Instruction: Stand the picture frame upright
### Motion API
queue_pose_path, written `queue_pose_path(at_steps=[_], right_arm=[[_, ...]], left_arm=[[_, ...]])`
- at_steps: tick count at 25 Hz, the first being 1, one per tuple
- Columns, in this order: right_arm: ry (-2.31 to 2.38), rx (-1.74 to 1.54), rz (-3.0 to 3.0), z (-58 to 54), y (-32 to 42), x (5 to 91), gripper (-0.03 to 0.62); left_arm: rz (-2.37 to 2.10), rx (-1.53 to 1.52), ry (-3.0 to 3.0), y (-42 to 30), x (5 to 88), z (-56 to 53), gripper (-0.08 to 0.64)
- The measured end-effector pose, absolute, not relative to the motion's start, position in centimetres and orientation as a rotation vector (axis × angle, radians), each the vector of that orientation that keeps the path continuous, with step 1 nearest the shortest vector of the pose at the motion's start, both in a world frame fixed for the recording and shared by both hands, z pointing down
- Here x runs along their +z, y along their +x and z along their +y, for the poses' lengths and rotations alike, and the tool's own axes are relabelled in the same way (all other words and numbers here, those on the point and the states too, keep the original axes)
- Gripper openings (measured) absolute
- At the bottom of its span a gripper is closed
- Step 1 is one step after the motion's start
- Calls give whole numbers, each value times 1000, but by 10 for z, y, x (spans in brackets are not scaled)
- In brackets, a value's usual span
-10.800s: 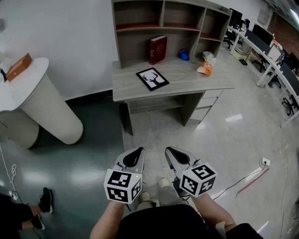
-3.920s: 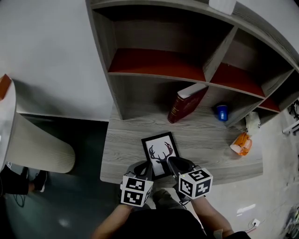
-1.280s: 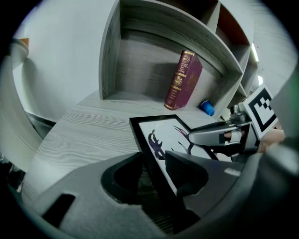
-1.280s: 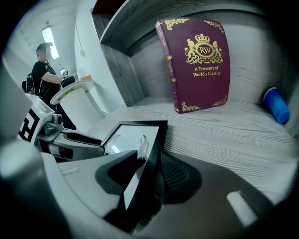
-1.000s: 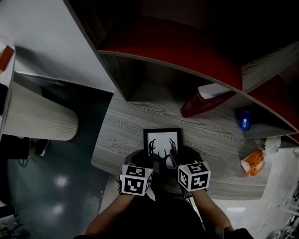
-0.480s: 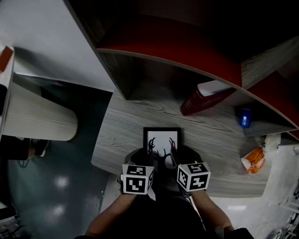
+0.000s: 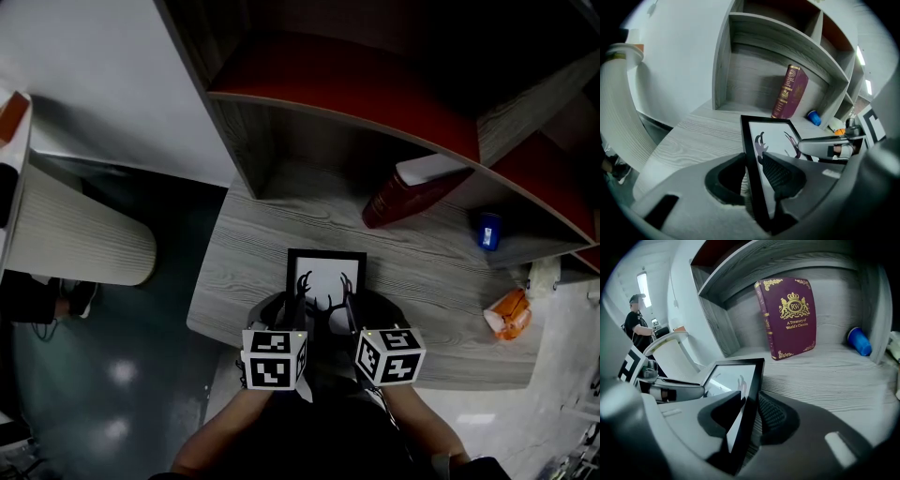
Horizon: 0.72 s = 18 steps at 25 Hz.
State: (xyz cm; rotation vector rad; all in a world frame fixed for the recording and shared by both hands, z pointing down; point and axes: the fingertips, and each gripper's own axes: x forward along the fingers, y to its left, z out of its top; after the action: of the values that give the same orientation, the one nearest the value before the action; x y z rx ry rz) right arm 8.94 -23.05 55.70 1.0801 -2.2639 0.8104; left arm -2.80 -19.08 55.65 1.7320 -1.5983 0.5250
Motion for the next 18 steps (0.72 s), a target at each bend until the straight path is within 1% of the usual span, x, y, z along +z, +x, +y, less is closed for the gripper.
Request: queue_pose_path(at_steps=[8,18], right_arm=[[1157,793,-2289,-223,85,539,91],[1214,760,-2315,-208,78,519,80]], left_arm=[[-1649,464,1756,-38,540,-184,92],[-1686,404,1789,-51,519,-169,69]])
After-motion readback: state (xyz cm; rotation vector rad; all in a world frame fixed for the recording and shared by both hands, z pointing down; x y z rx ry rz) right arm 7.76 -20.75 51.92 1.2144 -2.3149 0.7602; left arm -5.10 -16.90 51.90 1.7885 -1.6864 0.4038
